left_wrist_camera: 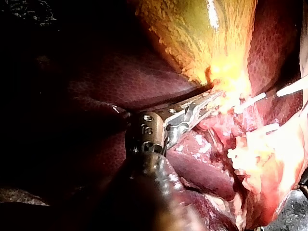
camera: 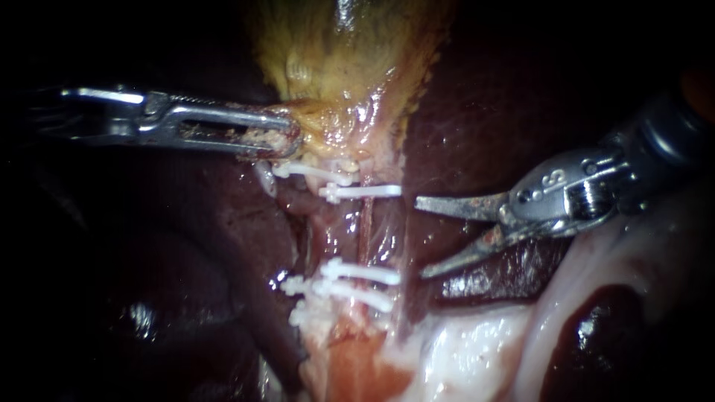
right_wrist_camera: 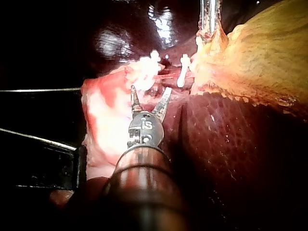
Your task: Go to the cutting position right tube
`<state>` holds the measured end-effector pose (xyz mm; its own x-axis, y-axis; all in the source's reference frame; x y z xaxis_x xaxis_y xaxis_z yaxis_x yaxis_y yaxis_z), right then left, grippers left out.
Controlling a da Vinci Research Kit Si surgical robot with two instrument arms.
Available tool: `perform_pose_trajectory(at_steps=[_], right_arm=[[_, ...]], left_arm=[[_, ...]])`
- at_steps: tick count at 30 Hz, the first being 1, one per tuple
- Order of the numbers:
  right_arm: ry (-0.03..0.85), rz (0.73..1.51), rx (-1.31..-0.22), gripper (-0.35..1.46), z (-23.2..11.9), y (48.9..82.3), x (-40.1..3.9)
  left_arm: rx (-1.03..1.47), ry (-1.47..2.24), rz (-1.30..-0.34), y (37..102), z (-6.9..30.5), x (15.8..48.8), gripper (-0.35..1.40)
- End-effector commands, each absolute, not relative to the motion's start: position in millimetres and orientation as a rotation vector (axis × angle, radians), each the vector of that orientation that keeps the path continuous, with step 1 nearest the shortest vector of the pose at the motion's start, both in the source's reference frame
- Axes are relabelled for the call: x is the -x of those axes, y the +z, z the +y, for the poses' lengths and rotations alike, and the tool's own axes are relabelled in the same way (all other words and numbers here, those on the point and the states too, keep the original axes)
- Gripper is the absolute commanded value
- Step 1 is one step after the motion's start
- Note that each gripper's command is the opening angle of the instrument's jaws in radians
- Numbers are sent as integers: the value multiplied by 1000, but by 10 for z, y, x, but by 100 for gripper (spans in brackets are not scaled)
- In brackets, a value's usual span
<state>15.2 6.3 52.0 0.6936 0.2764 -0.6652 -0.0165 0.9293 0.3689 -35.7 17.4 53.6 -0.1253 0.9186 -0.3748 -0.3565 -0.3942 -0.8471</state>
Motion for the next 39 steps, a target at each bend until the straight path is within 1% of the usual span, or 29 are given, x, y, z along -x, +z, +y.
perform_pose_trajectory(at_steps=[1, 5, 9, 16, 22, 31, 36, 39], right_arm=[[167, 791, -350, 145, 63, 520, -151], [167, 791, -350, 145, 63, 520, -151], [167, 791, -350, 145, 63, 520, -151], [167, 791, -350, 145, 63, 520, -152], [168, 791, -350, 145, 63, 520, -153], [164, 791, -372, 145, 64, 521, -167], [240, 771, -397, 145, 67, 529, -190], [260, 765, -401, 145, 68, 538, -202]], left_arm=[[1161, 1692, -732, 535, 174, 357, -35], [1161, 1692, -735, 531, 175, 354, -35], [1159, 1688, -748, 515, 179, 343, -35], [1161, 1687, -771, 465, 201, 306, -35], [1187, 1680, -747, 434, 214, 283, -35], [1191, 1682, -736, 429, 209, 284, -35], [1190, 1681, -735, 428, 208, 284, -35], [1190, 1681, -734, 427, 208, 285, -35]])
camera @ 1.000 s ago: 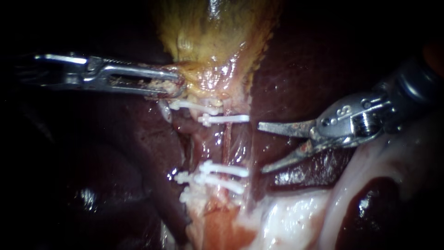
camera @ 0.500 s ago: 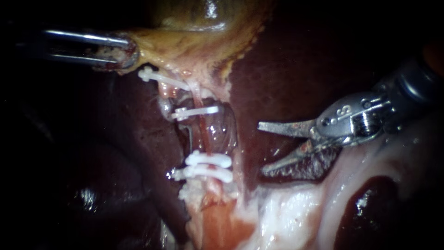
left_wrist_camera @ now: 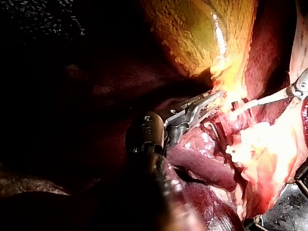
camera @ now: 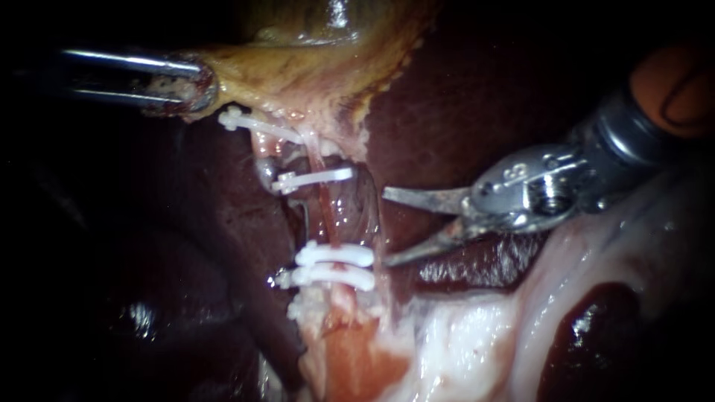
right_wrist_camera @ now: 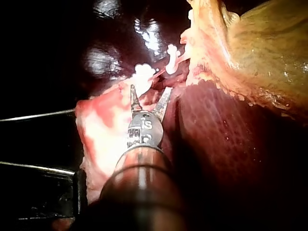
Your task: Go to the cutting position right tube
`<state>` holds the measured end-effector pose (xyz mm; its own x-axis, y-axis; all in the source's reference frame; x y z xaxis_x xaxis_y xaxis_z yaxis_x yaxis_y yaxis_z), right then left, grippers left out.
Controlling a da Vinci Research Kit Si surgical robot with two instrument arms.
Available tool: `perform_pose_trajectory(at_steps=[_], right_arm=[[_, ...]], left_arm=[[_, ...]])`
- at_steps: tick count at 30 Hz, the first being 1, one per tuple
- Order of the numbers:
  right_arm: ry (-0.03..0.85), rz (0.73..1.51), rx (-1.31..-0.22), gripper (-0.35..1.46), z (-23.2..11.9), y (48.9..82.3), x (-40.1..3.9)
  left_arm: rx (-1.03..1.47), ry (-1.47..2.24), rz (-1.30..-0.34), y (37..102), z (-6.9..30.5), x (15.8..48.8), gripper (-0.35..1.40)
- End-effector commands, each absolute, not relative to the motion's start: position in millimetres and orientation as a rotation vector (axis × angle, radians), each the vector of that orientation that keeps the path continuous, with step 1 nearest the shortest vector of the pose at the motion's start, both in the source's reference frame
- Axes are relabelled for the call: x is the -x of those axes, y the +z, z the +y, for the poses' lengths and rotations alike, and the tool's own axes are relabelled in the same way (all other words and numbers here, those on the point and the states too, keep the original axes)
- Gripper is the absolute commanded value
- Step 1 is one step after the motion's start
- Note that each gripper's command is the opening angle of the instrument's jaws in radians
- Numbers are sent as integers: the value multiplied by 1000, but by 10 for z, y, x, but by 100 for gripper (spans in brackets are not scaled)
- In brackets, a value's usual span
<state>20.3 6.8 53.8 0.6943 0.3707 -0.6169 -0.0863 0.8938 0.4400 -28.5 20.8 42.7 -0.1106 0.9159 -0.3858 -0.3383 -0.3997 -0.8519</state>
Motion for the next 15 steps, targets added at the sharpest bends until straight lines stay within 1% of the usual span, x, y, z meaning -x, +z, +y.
perform_pose_trajectory(at_steps=[1, 6, 11, 13, 15], right_arm=[[266, 763, -404, 145, 68, 541, -206], [293, 750, -434, 145, 68, 559, -224], [312, 756, -460, 145, 65, 580, -246], [326, 772, -473, 145, 65, 588, -257], [345, 805, -488, 145, 68, 595, -267]], left_arm=[[1190, 1681, -734, 426, 208, 285, -35], [1192, 1678, -730, 424, 205, 288, -35], [1191, 1678, -730, 423, 205, 289, -35], [1191, 1678, -730, 423, 205, 289, -35], [1191, 1678, -730, 423, 205, 289, -35]])
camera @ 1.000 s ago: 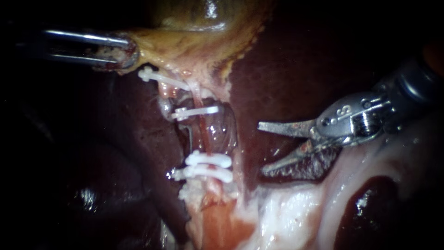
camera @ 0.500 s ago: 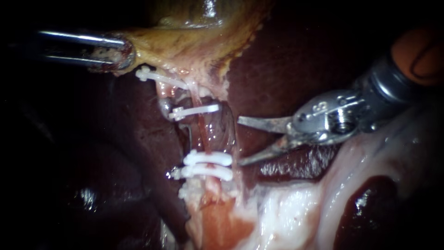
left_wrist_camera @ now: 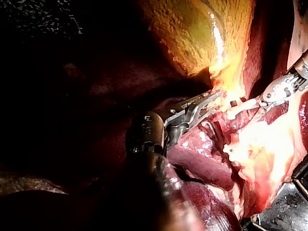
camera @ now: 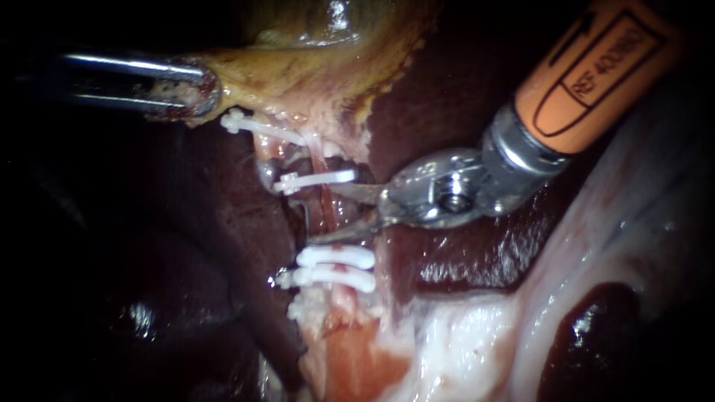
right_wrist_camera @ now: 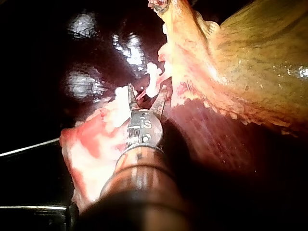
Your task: Go to the cutting position right tube
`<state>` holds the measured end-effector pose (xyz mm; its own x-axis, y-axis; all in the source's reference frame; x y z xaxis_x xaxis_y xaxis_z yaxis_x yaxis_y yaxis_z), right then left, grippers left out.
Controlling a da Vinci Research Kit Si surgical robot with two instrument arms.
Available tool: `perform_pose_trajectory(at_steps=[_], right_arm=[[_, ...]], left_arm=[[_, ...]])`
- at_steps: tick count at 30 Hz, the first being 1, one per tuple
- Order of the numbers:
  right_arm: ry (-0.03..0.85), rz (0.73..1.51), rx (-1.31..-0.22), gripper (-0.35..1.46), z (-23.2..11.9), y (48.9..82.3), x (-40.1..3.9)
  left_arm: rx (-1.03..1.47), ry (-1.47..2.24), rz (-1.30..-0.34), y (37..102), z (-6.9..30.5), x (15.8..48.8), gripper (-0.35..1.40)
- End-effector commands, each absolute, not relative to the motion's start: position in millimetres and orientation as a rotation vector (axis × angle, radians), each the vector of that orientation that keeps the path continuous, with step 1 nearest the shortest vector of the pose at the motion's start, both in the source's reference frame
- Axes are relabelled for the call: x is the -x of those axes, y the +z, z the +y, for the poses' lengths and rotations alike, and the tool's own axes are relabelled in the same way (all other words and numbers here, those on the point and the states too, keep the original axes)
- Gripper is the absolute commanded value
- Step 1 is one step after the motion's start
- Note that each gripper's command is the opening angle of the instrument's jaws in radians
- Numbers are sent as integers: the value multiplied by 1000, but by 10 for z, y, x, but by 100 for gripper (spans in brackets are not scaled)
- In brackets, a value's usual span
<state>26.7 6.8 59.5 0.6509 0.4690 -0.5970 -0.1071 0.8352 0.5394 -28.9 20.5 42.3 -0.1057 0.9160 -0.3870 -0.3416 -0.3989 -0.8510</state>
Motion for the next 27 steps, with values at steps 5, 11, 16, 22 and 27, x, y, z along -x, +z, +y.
perform_pose_trajectory(at_steps=[5, 11, 16, 22, 27], right_arm=[[373, 848, -531, 145, 73, 603, -283], [368, 895, -577, 145, 71, 602, -293], [356, 939, -638, 145, 63, 588, -298], [342, 992, -703, 145, 49, 565, -305], [337, 1020, -745, 145, 45, 549, -306]], left_arm=[[1191, 1678, -729, 423, 205, 289, -35], [1191, 1677, -729, 422, 205, 289, -35], [1191, 1677, -729, 422, 205, 290, -35], [1191, 1677, -729, 422, 205, 290, -35], [1191, 1677, -729, 422, 204, 289, -35]])
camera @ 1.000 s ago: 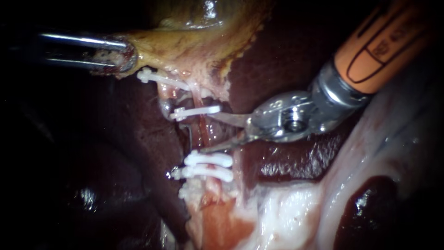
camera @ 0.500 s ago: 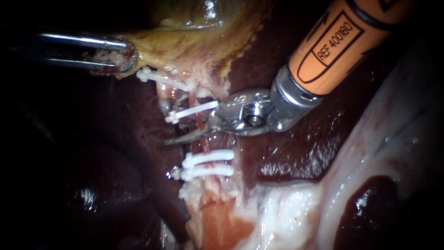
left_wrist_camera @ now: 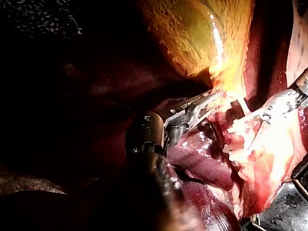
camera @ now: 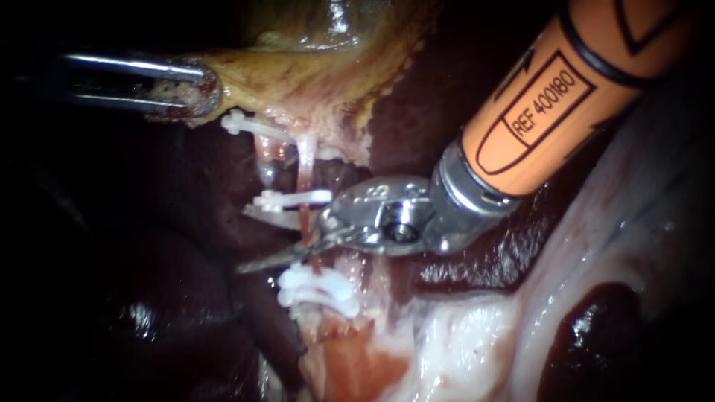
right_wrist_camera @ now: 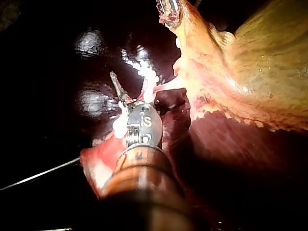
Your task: Go to the cutting position right tube
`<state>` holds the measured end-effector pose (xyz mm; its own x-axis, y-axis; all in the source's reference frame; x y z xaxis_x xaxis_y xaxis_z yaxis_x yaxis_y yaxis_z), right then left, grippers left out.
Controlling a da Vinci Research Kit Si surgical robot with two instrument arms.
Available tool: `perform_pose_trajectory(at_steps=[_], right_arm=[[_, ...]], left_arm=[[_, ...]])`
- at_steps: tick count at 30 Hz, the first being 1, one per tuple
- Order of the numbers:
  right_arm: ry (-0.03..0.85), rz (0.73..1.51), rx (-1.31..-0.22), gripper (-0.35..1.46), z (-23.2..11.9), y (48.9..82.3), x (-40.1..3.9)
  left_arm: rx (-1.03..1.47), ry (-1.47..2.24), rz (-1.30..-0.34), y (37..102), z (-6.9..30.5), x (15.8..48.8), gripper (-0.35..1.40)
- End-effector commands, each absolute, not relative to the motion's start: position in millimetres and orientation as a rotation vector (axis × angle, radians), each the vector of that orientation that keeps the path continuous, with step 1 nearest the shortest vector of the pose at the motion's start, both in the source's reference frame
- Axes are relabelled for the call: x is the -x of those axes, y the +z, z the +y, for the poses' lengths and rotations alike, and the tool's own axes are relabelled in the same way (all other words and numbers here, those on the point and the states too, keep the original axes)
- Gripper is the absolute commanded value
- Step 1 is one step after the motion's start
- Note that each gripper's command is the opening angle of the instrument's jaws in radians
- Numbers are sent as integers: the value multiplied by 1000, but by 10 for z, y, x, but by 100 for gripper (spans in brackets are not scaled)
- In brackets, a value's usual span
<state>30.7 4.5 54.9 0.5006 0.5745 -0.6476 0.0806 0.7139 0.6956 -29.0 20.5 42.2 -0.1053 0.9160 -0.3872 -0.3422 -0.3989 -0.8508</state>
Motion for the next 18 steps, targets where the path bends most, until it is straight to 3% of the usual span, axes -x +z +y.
perform_pose_trajectory(at_steps=[1, 18], right_arm=[[334, 1023, -748, 145, 45, 547, -306], [332, 1030, -754, 145, 47, 544, -306]], left_arm=[[1191, 1677, -729, 422, 204, 289, -35], [1191, 1677, -728, 422, 205, 291, -35]])
